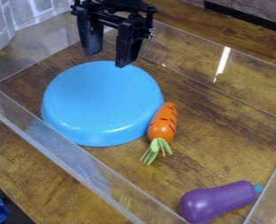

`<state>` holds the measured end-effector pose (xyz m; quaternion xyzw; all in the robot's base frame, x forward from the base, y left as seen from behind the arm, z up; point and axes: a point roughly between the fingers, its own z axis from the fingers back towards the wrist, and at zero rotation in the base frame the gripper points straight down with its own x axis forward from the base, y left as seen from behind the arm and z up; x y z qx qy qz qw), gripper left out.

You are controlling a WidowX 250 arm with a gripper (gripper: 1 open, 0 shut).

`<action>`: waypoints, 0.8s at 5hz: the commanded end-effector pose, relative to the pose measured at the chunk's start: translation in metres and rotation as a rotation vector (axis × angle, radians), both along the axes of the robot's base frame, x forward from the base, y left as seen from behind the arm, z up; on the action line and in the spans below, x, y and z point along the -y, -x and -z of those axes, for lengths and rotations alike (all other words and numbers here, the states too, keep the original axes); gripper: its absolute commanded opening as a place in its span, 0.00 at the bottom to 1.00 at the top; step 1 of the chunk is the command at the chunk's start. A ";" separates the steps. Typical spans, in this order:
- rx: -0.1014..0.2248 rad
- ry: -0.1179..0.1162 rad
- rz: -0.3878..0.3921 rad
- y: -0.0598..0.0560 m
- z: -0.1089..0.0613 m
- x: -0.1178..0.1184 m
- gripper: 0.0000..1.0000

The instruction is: Remove the purple eggplant from the blue tray and put it on the table

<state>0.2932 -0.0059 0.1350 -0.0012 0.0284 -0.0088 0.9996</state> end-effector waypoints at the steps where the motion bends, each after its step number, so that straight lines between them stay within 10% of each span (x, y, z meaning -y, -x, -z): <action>1: -0.009 0.000 0.040 0.000 0.009 -0.001 1.00; 4: -0.010 -0.007 0.174 0.020 0.065 0.059 1.00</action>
